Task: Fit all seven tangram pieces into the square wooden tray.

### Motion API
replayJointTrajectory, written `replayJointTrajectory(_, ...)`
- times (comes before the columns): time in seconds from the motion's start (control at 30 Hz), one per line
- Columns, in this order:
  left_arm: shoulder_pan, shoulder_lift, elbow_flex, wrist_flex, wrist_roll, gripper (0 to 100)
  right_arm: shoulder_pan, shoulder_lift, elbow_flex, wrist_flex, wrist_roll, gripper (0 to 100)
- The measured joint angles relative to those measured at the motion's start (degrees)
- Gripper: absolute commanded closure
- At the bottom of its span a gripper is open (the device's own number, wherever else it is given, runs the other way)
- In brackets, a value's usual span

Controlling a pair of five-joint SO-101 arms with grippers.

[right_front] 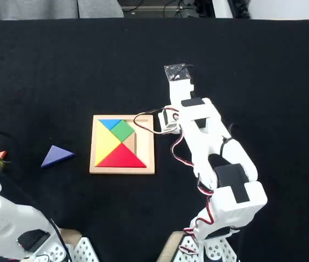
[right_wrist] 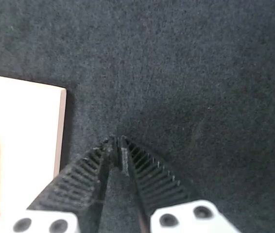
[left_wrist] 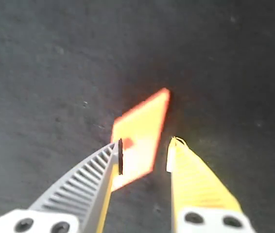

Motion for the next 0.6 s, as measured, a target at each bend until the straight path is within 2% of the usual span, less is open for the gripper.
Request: replayJointTrajectory(0.6,-0.6,2.8,1.4,-2.8,-3.3,83,0.0,0.0,0.0,0.0,0.0,98.7)
